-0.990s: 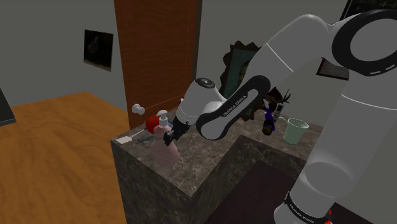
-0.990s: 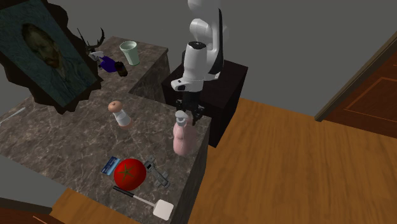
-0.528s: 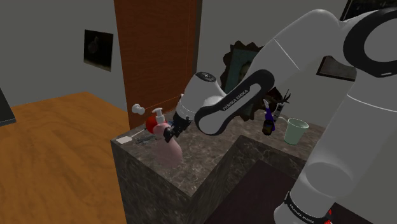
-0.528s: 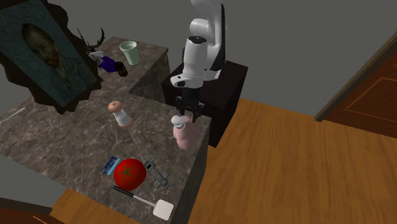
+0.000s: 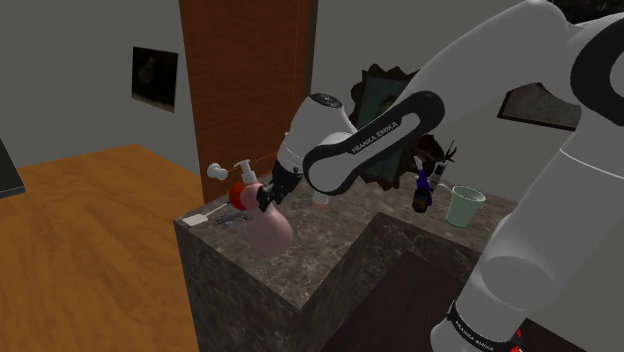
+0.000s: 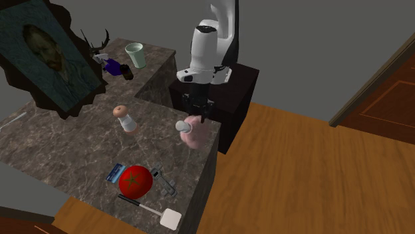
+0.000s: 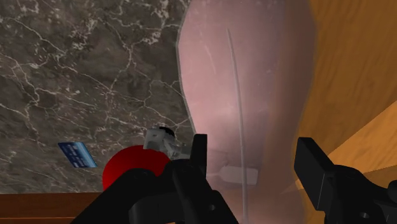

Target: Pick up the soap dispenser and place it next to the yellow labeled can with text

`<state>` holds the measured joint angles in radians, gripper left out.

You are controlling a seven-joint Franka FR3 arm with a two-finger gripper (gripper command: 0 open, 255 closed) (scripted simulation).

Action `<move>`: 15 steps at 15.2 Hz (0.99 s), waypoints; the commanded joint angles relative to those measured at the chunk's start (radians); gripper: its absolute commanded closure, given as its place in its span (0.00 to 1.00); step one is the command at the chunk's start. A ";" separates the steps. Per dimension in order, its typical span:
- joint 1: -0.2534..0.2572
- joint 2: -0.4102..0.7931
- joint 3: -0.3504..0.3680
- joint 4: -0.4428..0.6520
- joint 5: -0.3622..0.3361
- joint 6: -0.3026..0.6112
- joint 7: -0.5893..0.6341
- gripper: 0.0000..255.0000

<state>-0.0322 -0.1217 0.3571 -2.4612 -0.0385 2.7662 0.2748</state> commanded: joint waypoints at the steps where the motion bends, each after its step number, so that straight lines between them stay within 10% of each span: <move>1: 0.005 -0.020 -0.005 0.010 0.019 -0.028 -0.016 1.00; 15: 0.025 -0.126 -0.032 0.109 0.082 -0.229 -0.069 1.00</move>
<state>-0.0083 -0.2394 0.3261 -2.3590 0.0402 2.5515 0.2073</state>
